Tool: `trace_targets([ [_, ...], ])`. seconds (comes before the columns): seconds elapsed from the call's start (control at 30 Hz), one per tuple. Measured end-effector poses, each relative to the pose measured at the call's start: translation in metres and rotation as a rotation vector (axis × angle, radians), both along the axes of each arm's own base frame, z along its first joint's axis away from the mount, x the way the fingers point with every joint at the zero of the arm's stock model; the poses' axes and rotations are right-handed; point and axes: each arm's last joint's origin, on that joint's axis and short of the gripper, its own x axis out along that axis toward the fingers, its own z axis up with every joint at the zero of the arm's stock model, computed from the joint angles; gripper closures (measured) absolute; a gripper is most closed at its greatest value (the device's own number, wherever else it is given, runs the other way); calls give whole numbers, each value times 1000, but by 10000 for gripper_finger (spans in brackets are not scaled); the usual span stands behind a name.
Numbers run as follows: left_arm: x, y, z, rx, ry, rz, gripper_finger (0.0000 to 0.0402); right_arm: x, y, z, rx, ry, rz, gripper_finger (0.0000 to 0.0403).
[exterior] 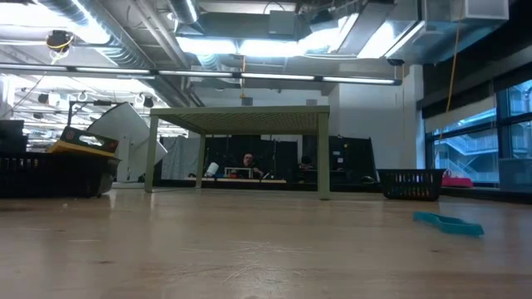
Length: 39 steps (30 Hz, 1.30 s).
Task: Pick & Place Office Desk Supplies
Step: Put the black rubber band into the bottom left black bin
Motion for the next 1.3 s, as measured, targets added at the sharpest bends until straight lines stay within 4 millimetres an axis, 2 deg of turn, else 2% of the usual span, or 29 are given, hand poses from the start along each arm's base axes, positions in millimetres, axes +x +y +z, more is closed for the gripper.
trace_targets([
  [0.2,10,18,2,-84,-31,115,212,0,0,1,-22,-12,12,391],
  [0.33,17,27,0,-179,-5,62,206,1,0,1,-40,-24,16,391],
  [0.5,19,28,-7,-227,67,-36,213,1,-1,2,-57,-32,-17,391],
  [0.67,17,23,-10,-222,84,-23,225,1,-1,2,-58,-33,-20,391],
  [0.83,14,21,-9,-196,55,58,262,1,-1,2,-58,-33,-21,391],
  [1.1,14,22,-10,-184,69,65,388,2,-1,4,-46,-54,-31,389],
  [1.3,14,22,-10,-182,69,68,396,2,-1,4,68,-39,-86,368],
])
